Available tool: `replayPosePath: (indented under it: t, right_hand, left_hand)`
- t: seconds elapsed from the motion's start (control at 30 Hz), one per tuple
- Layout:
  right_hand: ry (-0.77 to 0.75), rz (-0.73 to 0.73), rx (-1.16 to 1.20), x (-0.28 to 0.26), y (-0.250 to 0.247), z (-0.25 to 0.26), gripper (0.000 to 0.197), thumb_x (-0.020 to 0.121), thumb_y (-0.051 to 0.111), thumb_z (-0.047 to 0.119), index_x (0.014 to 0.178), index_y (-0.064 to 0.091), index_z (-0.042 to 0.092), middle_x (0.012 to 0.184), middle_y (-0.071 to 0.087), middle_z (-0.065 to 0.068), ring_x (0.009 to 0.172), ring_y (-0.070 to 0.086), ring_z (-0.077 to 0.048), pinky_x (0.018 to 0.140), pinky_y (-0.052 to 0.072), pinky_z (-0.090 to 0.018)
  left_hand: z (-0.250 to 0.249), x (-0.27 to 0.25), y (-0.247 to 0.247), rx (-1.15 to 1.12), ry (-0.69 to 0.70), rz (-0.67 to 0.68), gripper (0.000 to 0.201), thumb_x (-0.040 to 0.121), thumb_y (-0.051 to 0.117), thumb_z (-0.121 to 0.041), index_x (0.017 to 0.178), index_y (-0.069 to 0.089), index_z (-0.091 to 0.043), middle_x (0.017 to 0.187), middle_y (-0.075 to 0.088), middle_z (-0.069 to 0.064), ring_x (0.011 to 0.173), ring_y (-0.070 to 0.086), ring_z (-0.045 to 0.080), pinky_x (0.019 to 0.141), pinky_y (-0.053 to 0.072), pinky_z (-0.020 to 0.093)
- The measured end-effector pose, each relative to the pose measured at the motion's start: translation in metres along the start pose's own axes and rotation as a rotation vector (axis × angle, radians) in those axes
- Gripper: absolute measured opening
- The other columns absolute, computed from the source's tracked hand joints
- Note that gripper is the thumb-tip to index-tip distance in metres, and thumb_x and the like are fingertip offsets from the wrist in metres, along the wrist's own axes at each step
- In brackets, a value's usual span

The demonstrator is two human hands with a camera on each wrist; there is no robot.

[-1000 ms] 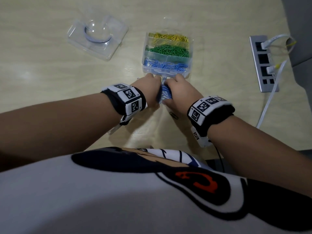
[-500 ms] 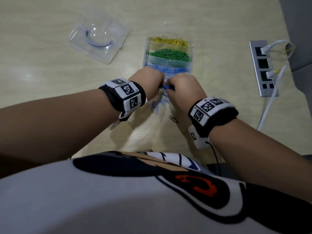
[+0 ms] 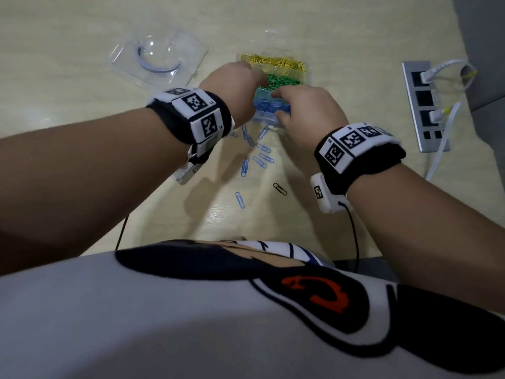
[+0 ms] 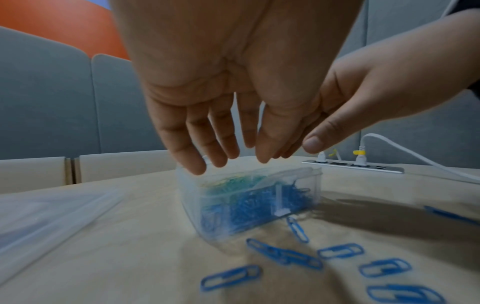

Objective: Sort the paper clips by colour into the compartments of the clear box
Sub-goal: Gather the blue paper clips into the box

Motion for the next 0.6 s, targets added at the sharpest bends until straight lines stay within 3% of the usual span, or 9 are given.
replayPosePath:
  t: [0.1, 0.17, 0.23, 0.33, 0.5, 0.6]
  right_hand:
    - [-0.009, -0.013, 0.046, -0.012, 0.004, 0.003, 0.030, 0.090, 0.052, 0.019, 0.119, 0.060, 0.019, 0.119, 0.057, -0.007, 0.108, 0.054, -0.026, 0.090, 0.043, -0.034]
    - [0.023, 0.067, 0.049, -0.024, 0.013, 0.002, 0.018, 0.087, 0.054, 0.018, 0.103, 0.063, 0.019, 0.106, 0.059, -0.006, 0.099, 0.055, -0.025, 0.081, 0.041, -0.029]
    - [0.055, 0.271, -0.080, -0.039, 0.029, 0.000, 0.010, 0.084, 0.058, 0.021, 0.090, 0.065, 0.017, 0.096, 0.065, -0.004, 0.094, 0.060, -0.023, 0.073, 0.043, -0.026]
    - [0.107, 0.542, -0.225, -0.060, 0.054, -0.006, 0.018, 0.075, 0.071, 0.027, 0.087, 0.070, 0.014, 0.089, 0.068, -0.005, 0.087, 0.065, -0.023, 0.068, 0.053, -0.028]
    - [0.093, 0.456, -0.228, -0.059, 0.067, -0.006, 0.017, 0.082, 0.062, 0.025, 0.094, 0.067, 0.014, 0.097, 0.066, -0.007, 0.089, 0.061, -0.025, 0.066, 0.045, -0.028]
    - [0.100, 0.436, -0.236, -0.057, 0.065, -0.008, 0.022, 0.082, 0.062, 0.033, 0.094, 0.066, 0.015, 0.094, 0.063, -0.006, 0.086, 0.059, -0.026, 0.065, 0.043, -0.028]
  left_hand:
    - [-0.002, -0.017, 0.007, -0.014, 0.016, 0.038, 0.035, 0.081, 0.063, -0.015, 0.116, 0.059, -0.019, 0.114, 0.057, 0.011, 0.100, 0.057, 0.031, 0.081, 0.045, 0.038]
    - [-0.005, -0.032, 0.021, 0.043, 0.009, 0.190, 0.028, 0.080, 0.068, -0.029, 0.105, 0.060, -0.019, 0.103, 0.062, 0.007, 0.090, 0.055, 0.027, 0.076, 0.045, 0.034]
    - [-0.007, -0.049, 0.040, 0.153, 0.006, 0.396, 0.039, 0.072, 0.075, -0.047, 0.095, 0.059, -0.019, 0.090, 0.061, 0.002, 0.084, 0.053, 0.024, 0.069, 0.042, 0.030]
    - [-0.008, -0.066, 0.070, 0.271, 0.064, 0.610, 0.051, 0.062, 0.080, -0.055, 0.093, 0.058, -0.021, 0.086, 0.060, -0.002, 0.083, 0.057, 0.023, 0.067, 0.044, 0.028]
    - [-0.007, -0.068, 0.086, 0.293, 0.096, 0.581, 0.052, 0.064, 0.073, -0.063, 0.092, 0.051, -0.025, 0.080, 0.051, -0.004, 0.079, 0.052, 0.023, 0.062, 0.040, 0.030]
    - [-0.007, -0.062, 0.084, 0.255, 0.091, 0.512, 0.040, 0.075, 0.065, -0.057, 0.091, 0.050, -0.023, 0.073, 0.043, -0.005, 0.077, 0.049, 0.024, 0.064, 0.042, 0.031]
Point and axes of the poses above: each hand's wrist, its own x-axis towards the middle knuckle, its own y-axis out of the palm, z = x × y, the point moved 6 cm from there along x, towards the middle knuckle
